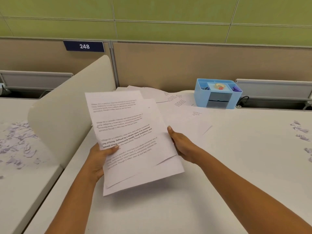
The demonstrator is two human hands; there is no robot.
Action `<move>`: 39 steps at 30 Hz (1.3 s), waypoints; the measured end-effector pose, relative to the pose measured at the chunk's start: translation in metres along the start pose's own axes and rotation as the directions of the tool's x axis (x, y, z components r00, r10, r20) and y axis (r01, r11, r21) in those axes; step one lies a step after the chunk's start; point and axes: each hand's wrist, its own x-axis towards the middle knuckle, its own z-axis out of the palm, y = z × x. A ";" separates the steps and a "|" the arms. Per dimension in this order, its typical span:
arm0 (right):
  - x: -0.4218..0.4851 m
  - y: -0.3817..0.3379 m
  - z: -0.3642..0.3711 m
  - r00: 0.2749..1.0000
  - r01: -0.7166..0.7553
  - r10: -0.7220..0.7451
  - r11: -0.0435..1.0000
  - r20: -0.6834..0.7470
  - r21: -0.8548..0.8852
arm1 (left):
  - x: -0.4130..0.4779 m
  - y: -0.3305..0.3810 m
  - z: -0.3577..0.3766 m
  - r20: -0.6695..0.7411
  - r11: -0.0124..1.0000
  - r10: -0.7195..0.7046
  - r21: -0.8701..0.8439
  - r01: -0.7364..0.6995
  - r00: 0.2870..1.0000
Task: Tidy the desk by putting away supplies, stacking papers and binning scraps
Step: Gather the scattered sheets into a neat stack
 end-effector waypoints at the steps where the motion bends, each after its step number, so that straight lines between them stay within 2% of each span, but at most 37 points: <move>1: 0.006 -0.001 -0.001 0.995 0.056 -0.064 0.991 -0.070 -0.121 | 0.001 0.001 -0.005 -0.039 1.000 0.018 -0.003 -0.018 0.999; 2: 0.012 -0.001 -0.004 0.979 0.099 -0.147 0.949 -0.143 -0.299 | 0.003 0.002 -0.011 -0.071 1.000 0.030 -0.003 -0.030 0.997; 4: 0.025 0.005 -0.016 0.933 0.053 -0.287 0.707 -0.218 -0.705 | 0.006 0.003 -0.023 -0.116 1.000 0.027 0.002 -0.027 0.993; 6: 0.031 0.014 -0.028 0.948 -0.063 -0.243 0.492 -0.206 -0.869 | 0.008 0.001 -0.032 -0.149 1.000 0.014 0.019 -0.011 0.989; 8: 0.034 0.022 -0.034 0.962 -0.134 -0.174 0.376 -0.212 -0.917 | 0.009 -0.001 -0.039 -0.180 1.000 0.008 0.027 -0.003 0.984; 11: 0.036 0.028 -0.036 0.951 -0.140 -0.234 0.260 -0.203 -0.955 | 0.007 -0.004 -0.044 -0.207 1.000 0.000 0.010 0.002 0.978; 19: 0.039 0.026 -0.043 0.943 -0.137 -0.281 0.163 -0.179 -0.977 | 0.003 -0.008 -0.046 -0.198 0.999 0.027 -0.013 -0.030 0.980; 21: 0.040 0.024 -0.051 0.934 -0.113 -0.313 0.205 -0.175 -0.972 | 0.002 -0.008 -0.047 -0.197 0.999 0.036 -0.018 -0.040 0.980; 22: 0.040 0.021 -0.056 0.919 -0.089 -0.346 0.288 -0.191 -0.954 | 0.002 -0.008 -0.048 -0.195 0.999 0.038 -0.018 -0.043 0.980; 24: 0.036 0.013 -0.062 0.876 -0.008 -0.400 0.548 -0.270 -0.836 | 0.003 -0.008 -0.048 -0.196 0.999 0.038 -0.020 -0.043 0.980; 26: 0.030 0.002 -0.065 0.842 0.115 -0.362 0.844 -0.399 -0.523 | 0.003 -0.008 -0.048 -0.199 0.999 0.029 -0.024 -0.035 0.980; 27: 0.026 -0.003 -0.066 0.834 0.174 -0.300 0.940 -0.463 -0.295 | 0.003 -0.009 -0.047 -0.197 0.999 0.025 -0.026 -0.030 0.980; 28: 0.023 -0.008 -0.068 0.830 0.210 -0.216 0.975 -0.515 -0.071 | 0.003 -0.009 -0.045 -0.194 0.999 0.021 -0.023 -0.026 0.981; 30: 0.017 -0.015 -0.071 0.836 0.247 -0.062 0.929 -0.545 0.274 | 0.002 -0.009 -0.041 -0.189 0.999 0.021 -0.023 -0.025 0.982; 32: 0.013 -0.016 -0.076 0.840 0.276 0.007 0.855 -0.542 0.439 | 0.002 -0.008 -0.038 -0.181 0.999 0.026 -0.028 -0.032 0.983; 39: 0.008 -0.002 -0.083 0.816 0.296 0.078 0.795 -0.573 0.530 | -0.002 -0.008 -0.026 -0.154 0.999 0.019 -0.040 -0.025 0.988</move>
